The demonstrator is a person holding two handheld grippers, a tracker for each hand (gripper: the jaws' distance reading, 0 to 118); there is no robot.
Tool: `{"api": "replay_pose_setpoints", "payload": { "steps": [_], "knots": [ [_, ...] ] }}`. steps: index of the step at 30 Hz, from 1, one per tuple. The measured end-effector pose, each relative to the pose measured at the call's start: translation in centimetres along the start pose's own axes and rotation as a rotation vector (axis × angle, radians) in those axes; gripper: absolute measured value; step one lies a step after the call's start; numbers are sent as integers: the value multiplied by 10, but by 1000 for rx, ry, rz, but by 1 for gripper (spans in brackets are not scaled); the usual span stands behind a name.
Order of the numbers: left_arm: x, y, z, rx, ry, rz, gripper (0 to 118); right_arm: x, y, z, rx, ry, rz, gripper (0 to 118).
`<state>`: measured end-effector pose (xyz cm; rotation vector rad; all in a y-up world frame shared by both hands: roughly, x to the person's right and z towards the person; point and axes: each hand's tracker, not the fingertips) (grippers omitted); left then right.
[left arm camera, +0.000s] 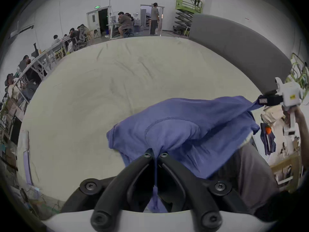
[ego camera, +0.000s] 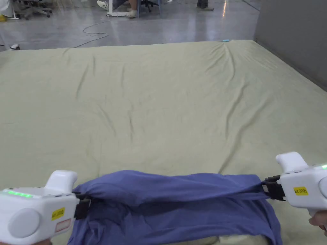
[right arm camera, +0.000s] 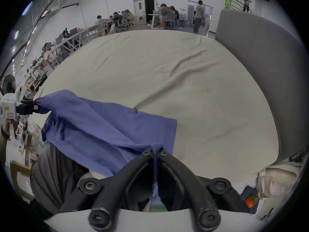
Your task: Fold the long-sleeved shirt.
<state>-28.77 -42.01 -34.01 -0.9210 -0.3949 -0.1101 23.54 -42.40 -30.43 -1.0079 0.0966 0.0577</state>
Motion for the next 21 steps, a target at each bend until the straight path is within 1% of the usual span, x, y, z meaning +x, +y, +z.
{"api": "replay_pose_setpoints", "payload": {
  "steps": [3,5,8,9,10,11,12,13,14,15,16,17,18,19,20,21],
  "knots": [
    [1,-20,30,-30,-37,15,0,4,-19,12,-4,7,-12,0],
    [4,-33,37,-60,-55,26,0,7,-30,11,-21,15,-22,0],
    [17,-59,23,-178,-79,-31,0,9,-46,-9,-96,18,-23,0],
    [21,-70,10,-204,-68,-49,0,8,-52,-21,-112,3,-27,0],
    [24,-76,2,-216,-61,-57,0,7,-55,-29,-123,-8,-26,0],
    [25,-78,-12,-212,-87,-55,0,7,-59,-40,-143,-22,-20,0],
    [25,-79,-17,-263,-88,-47,0,7,-62,-48,-152,-26,-24,3],
    [26,-79,-20,-213,-36,-18,0,9,-64,-51,-152,-20,-41,6],
    [24,-78,-18,-218,-48,-18,3,9,-65,-47,-123,-24,-71,20],
    [21,-75,-14,-212,-57,-6,34,12,-63,-42,-110,-20,-84,59],
    [18,-73,-9,-176,-79,22,76,14,-60,-38,-113,-25,-84,91],
    [15,-68,-3,-154,-87,35,109,16,-56,-33,-122,-47,-72,104],
    [13,-63,1,-160,-82,30,118,16,-53,-26,-135,-106,-48,104],
    [13,-58,5,-148,-75,38,118,15,-48,-17,-114,-154,-28,104],
    [11,-52,18,-91,-60,57,118,11,-42,-6,-83,-192,-10,104],
    [10,-43,25,-57,-67,65,118,5,-36,5,-46,-211,-2,104]
  ]
}}
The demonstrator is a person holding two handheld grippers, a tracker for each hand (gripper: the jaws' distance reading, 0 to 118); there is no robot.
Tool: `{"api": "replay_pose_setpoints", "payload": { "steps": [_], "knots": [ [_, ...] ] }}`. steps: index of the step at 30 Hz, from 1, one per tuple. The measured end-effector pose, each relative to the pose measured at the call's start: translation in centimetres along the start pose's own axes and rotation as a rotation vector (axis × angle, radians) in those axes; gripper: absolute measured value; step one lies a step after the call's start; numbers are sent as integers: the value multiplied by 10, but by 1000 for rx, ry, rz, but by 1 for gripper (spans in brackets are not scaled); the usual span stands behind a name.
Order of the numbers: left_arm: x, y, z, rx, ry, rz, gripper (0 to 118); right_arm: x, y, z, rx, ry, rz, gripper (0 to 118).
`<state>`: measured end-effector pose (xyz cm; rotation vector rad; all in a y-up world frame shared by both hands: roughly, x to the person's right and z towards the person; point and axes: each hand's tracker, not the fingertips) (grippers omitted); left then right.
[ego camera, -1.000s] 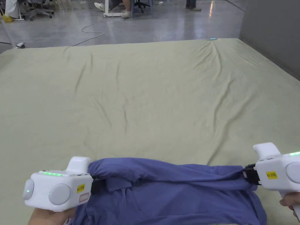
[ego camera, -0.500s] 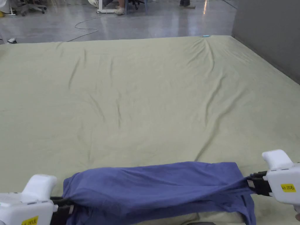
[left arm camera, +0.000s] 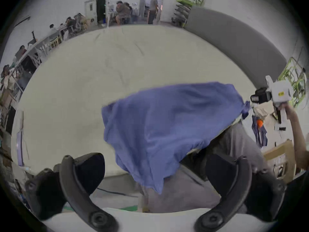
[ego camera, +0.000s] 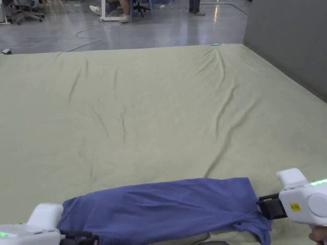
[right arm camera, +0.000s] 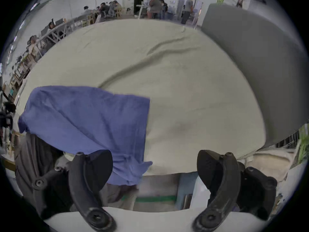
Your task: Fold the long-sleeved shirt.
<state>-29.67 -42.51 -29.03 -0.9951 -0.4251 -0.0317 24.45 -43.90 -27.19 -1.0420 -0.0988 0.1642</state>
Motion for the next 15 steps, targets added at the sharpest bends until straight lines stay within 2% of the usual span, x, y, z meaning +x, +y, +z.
{"api": "replay_pose_setpoints", "payload": {
  "steps": [3,4,5,6,7,8,10,12,13,14,15],
  "knots": [
    [-2,18,9,36,-12,54,118,-14,18,26,77,40,-17,103],
    [-3,22,9,40,-8,65,111,-21,23,31,99,66,-35,95],
    [-3,26,8,60,6,76,88,-29,30,38,128,91,-52,75],
    [-2,30,6,78,21,80,24,-36,35,40,146,111,-52,21],
    [-2,32,0,88,38,82,0,-44,40,38,150,122,-49,0],
    [-5,35,-3,107,41,86,0,-50,46,41,169,136,-46,0],
    [-21,36,-9,73,-4,152,0,-68,56,50,154,124,19,0],
    [-44,35,-6,115,-7,232,0,-76,61,60,169,155,25,0],
    [-55,31,-6,122,-31,279,0,-77,53,43,167,185,22,0],
    [-65,27,-7,120,-69,339,14,-79,54,45,162,201,18,0],
    [-82,20,-11,97,-118,422,63,-81,55,46,159,211,15,0]
  ]
}}
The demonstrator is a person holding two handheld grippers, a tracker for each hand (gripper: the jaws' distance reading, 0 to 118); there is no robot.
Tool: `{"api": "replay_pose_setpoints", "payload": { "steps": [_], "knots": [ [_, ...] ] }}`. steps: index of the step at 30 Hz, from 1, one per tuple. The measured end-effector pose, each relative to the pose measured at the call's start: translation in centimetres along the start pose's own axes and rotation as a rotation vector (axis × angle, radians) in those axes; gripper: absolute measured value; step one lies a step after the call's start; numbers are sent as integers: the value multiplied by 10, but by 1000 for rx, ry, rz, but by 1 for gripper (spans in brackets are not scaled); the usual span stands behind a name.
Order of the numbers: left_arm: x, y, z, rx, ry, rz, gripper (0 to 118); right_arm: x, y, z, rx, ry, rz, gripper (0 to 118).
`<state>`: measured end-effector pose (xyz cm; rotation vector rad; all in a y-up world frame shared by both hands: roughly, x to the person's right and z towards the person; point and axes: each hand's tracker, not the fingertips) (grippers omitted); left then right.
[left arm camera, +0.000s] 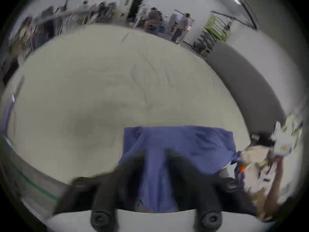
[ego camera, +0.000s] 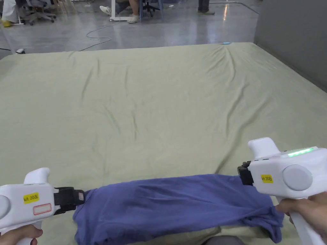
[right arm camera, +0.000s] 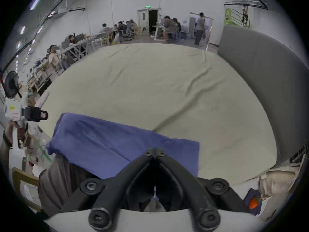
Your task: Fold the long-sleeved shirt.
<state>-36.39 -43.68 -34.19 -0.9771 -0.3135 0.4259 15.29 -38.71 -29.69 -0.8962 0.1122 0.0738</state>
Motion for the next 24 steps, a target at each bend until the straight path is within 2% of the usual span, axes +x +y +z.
{"api": "replay_pose_setpoints", "payload": {
  "steps": [1,2,3,4,5,8,10,13,17,21,23,24],
  "knots": [
    [-16,0,-3,-16,-18,75,103,-2,0,0,-1,6,1,0],
    [-35,-2,-8,-56,-54,155,118,-3,-2,-3,-2,8,3,0],
    [-51,-6,-15,-87,-93,214,118,-6,-2,-3,-5,9,8,0],
    [-63,-9,-19,7,-148,245,118,-9,-2,-4,-9,7,14,0],
    [-76,-18,-26,-69,-174,304,118,-12,-2,-5,-14,7,17,0],
    [-101,-30,-46,-93,-239,398,118,-23,-4,-9,-36,17,13,0],
    [-99,-32,-51,-27,-365,373,118,-28,-3,-13,-44,32,-4,0],
    [-98,-24,-65,-75,-488,378,118,-38,0,-17,-51,44,-22,0],
    [-82,-22,-89,-109,-575,310,118,-49,5,-16,-37,37,-26,0],
    [-91,-19,-135,-174,-780,373,118,-54,8,-10,-23,36,-36,0],
    [-56,-29,-152,-143,-760,283,118,-57,8,-7,-19,32,-37,0],
    [-45,-29,-156,-142,-752,243,111,-58,7,-6,-16,30,-37,0]
  ]
}}
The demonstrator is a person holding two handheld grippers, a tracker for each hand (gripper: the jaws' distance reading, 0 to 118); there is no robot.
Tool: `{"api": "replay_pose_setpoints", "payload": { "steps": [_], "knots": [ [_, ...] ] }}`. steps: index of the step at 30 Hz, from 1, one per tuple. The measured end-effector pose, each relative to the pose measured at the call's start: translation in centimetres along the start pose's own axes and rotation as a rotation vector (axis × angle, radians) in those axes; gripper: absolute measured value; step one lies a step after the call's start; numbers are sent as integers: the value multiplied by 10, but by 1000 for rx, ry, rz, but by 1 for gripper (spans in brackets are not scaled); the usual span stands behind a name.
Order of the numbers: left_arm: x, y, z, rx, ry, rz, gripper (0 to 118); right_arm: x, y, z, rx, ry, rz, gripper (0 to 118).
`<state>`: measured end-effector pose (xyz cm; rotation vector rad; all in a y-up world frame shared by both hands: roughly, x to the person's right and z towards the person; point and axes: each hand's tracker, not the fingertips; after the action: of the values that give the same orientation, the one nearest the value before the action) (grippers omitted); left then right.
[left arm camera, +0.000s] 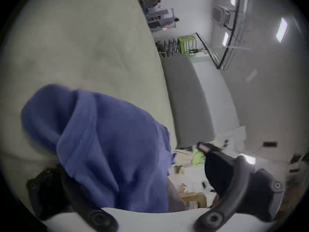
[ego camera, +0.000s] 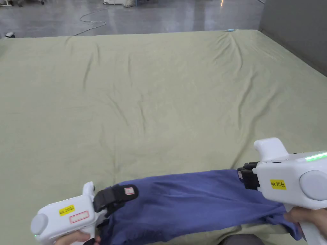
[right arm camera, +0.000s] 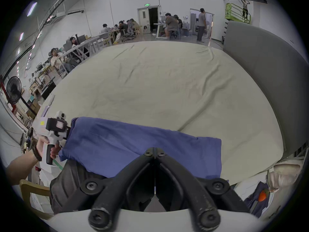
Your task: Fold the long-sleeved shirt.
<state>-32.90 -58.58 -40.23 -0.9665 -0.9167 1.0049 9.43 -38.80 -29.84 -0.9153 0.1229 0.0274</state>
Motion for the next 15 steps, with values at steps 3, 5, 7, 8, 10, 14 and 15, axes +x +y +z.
{"api": "replay_pose_setpoints", "payload": {
  "steps": [3,5,7,8,10,14,15],
  "knots": [
    [11,-5,-19,-33,369,-93,13,-1,-3,7,5,-3,-1,0],
    [10,-3,-9,1,187,-51,13,1,-6,11,8,-10,-9,0],
    [20,6,1,6,277,-133,13,5,-7,16,8,-16,-15,0],
    [22,10,9,8,283,-139,13,6,-8,17,7,-21,-19,0],
    [27,15,29,35,288,-133,13,9,-9,17,7,-30,-22,0],
    [41,36,99,132,346,-179,13,9,-8,16,20,-25,-45,0],
    [51,37,121,162,391,-173,13,9,-7,15,24,-18,-52,0]
  ]
}}
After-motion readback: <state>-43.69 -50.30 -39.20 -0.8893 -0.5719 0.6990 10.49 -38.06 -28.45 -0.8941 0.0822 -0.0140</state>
